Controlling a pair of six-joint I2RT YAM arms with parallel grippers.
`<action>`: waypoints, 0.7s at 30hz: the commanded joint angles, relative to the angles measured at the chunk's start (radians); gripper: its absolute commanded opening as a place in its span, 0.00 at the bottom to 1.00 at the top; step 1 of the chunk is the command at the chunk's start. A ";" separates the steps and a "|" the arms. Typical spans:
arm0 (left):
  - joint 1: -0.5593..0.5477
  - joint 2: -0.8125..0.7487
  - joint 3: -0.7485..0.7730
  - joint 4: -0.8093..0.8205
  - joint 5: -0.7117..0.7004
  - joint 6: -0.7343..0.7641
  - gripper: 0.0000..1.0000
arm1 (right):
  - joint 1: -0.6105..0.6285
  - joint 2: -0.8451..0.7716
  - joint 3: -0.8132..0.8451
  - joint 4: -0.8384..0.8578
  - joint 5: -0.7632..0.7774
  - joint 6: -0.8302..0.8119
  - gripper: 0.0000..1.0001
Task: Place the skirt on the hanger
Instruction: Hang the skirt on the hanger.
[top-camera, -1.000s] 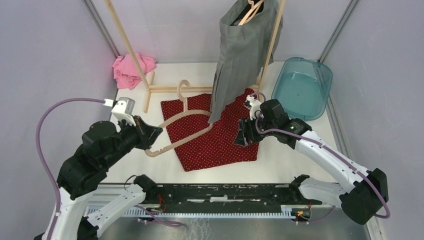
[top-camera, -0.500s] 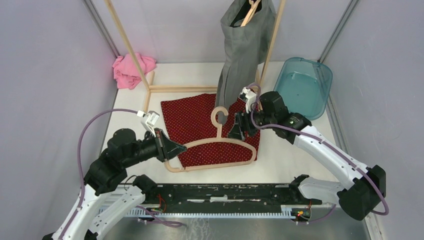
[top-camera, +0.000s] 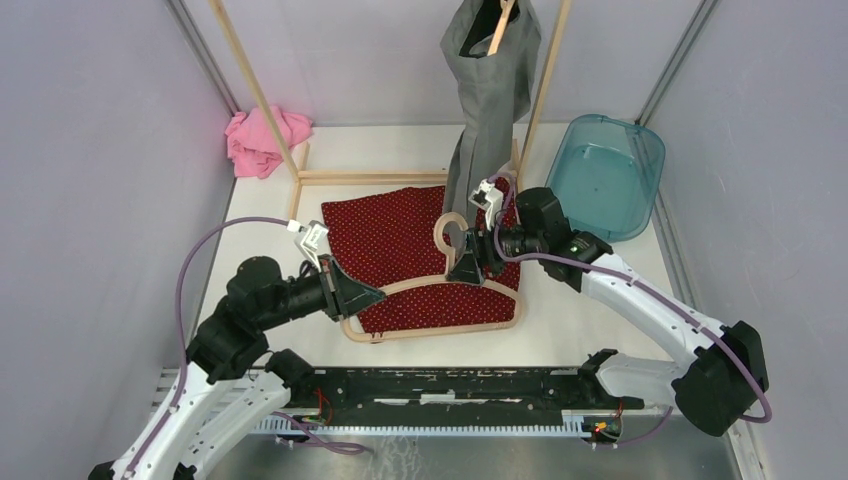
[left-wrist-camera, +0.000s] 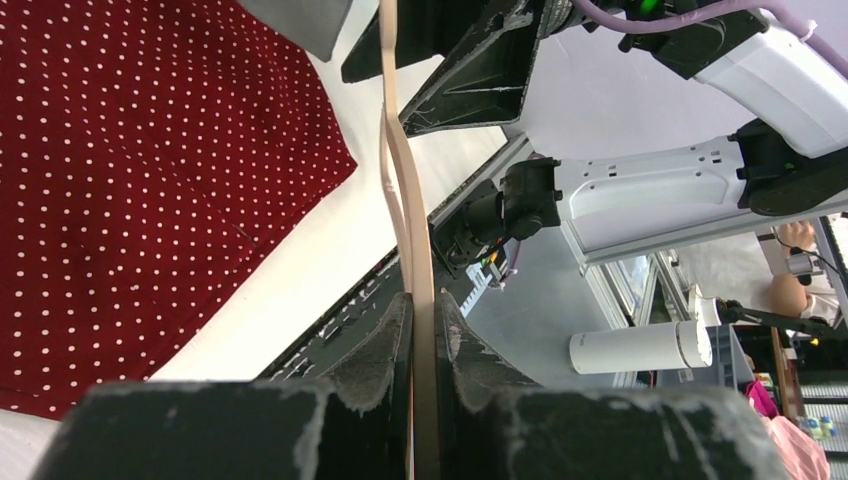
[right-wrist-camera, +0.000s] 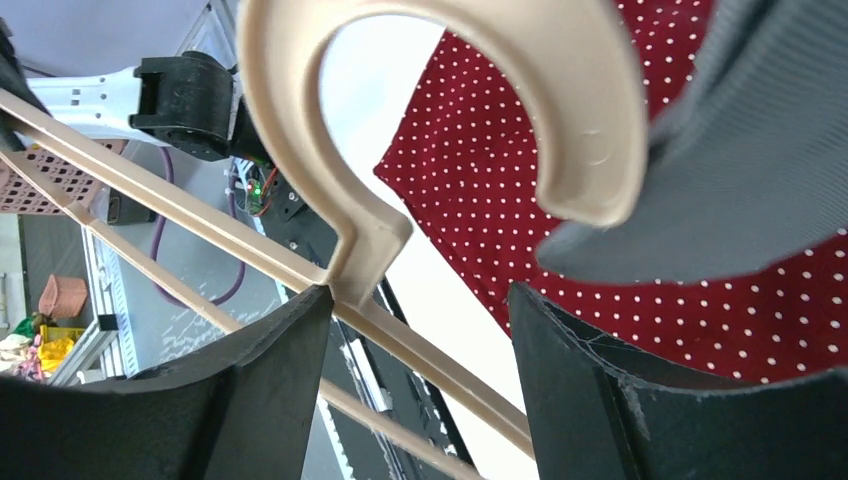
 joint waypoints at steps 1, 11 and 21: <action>-0.003 -0.002 -0.007 0.177 0.072 -0.057 0.07 | 0.021 0.002 -0.026 0.144 -0.095 0.036 0.71; -0.003 -0.006 -0.115 0.258 0.056 -0.061 0.07 | 0.034 0.021 -0.054 0.277 -0.236 0.124 0.49; -0.003 0.021 -0.075 0.074 -0.187 0.043 0.11 | 0.044 -0.001 -0.007 0.155 -0.184 0.129 0.01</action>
